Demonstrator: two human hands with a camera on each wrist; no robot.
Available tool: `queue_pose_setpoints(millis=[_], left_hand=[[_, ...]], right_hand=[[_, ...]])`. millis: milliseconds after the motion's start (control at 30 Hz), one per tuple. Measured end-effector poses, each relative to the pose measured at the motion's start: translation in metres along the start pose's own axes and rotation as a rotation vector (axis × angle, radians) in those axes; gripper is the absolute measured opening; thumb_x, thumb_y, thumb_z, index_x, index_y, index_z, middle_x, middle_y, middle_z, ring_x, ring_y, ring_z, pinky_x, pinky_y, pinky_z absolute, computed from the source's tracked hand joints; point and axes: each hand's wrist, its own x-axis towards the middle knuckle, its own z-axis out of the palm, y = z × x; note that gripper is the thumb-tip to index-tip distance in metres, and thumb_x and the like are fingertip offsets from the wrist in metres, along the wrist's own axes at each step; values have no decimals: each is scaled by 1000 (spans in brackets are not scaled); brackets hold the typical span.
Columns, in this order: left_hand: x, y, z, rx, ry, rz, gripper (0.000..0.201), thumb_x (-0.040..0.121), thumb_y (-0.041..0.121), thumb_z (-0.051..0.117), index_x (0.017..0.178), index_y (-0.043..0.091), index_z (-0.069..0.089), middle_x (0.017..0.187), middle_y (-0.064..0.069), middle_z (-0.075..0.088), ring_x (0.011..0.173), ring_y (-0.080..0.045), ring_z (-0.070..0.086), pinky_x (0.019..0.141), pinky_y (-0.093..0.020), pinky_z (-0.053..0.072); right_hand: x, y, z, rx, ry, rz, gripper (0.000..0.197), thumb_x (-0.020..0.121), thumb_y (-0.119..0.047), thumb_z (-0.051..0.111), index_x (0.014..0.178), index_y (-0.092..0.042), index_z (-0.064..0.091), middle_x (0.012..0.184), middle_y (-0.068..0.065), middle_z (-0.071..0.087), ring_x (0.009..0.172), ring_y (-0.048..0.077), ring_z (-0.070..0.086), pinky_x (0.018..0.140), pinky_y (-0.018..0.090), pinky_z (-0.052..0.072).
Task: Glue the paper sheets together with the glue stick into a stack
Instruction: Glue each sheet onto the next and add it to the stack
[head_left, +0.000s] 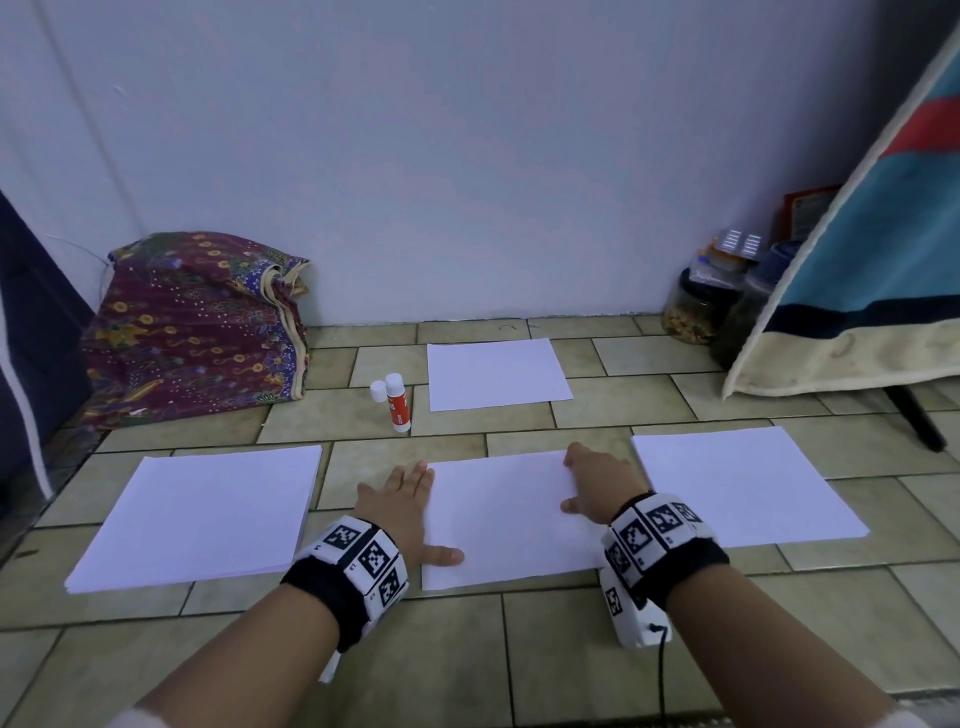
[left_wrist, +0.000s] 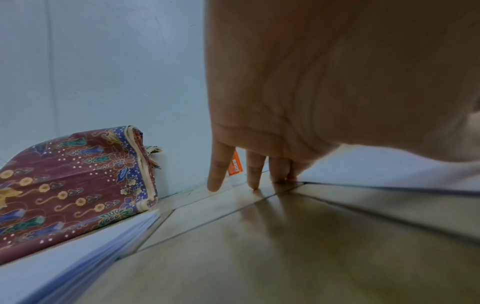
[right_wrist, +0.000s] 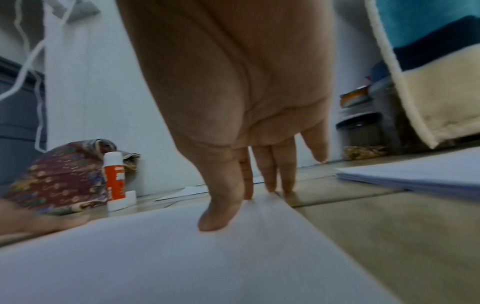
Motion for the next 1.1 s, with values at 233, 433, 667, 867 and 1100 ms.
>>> queue_pose_setpoints(millis=[233, 433, 667, 867, 1100], left_hand=[[-15, 25, -28, 121, 225, -20, 54, 95, 56, 40, 129, 15, 48, 132, -4, 52, 125, -25, 39, 107, -45, 23], [-17, 39, -21, -45, 280, 164, 47, 93, 46, 53, 124, 12, 49, 127, -6, 48, 118, -23, 43, 92, -33, 35], [-2, 20, -10, -162, 246, -16, 87, 74, 68, 64, 135, 12, 37, 140, -6, 38, 130, -22, 35, 98, -36, 39], [6, 8, 3, -215, 112, -3, 113, 80, 72, 52, 153, 6, -5, 162, -5, -9, 149, -20, -6, 118, -47, 12], [5, 4, 5, -175, 67, 20, 113, 82, 75, 42, 151, 5, -12, 160, -6, -16, 148, -19, -15, 120, -48, 3]], right_hand=[[-6, -39, 9, -182, 50, -138, 34, 94, -9, 44, 128, -5, 43, 132, 14, 41, 121, 29, 41, 93, 37, 43], [-2, -75, 17, -129, -13, -215, 50, 93, -32, 59, 129, -1, 42, 134, 16, 37, 123, 32, 36, 98, 36, 38], [-3, -108, 17, -224, -42, -477, 57, 89, -24, 64, 132, 4, 39, 135, 17, 40, 127, 30, 36, 105, 35, 34], [5, -97, 17, -14, -181, -488, 75, 94, -23, 54, 153, -14, 10, 161, 0, 4, 147, 19, 13, 119, 49, 7], [24, -48, 2, 59, -162, -255, 55, 100, -35, 39, 151, -29, 19, 155, -4, 29, 140, 24, 32, 117, 48, -2]])
